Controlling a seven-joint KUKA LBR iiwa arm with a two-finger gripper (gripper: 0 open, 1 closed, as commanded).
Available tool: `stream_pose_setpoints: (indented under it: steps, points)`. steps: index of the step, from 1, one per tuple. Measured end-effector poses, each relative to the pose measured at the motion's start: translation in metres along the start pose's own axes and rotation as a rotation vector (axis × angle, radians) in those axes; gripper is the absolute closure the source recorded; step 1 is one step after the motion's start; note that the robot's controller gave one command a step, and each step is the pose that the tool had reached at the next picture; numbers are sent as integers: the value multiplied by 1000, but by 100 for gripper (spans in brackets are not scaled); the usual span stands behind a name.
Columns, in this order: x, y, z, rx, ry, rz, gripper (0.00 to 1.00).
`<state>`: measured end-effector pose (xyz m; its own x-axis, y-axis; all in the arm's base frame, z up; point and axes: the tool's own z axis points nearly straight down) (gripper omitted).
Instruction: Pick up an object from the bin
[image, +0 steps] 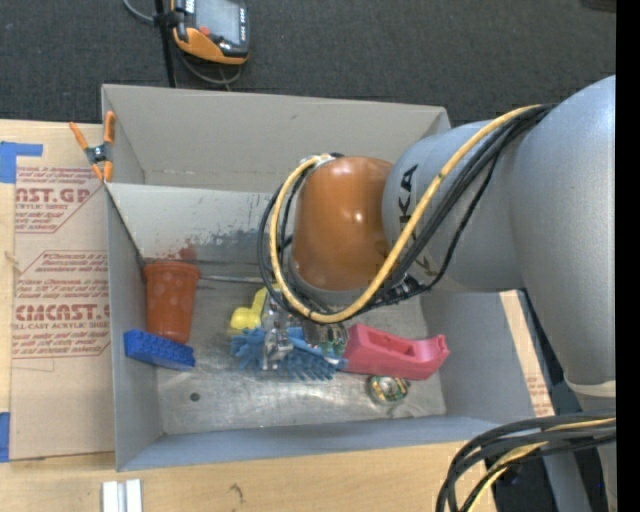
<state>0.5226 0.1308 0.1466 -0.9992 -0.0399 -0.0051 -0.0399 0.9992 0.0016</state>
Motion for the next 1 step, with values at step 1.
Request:
stream_pose_setpoints:
  steps: [1]
  points:
    - [16, 4, -173, -1, -4, 17, 100]
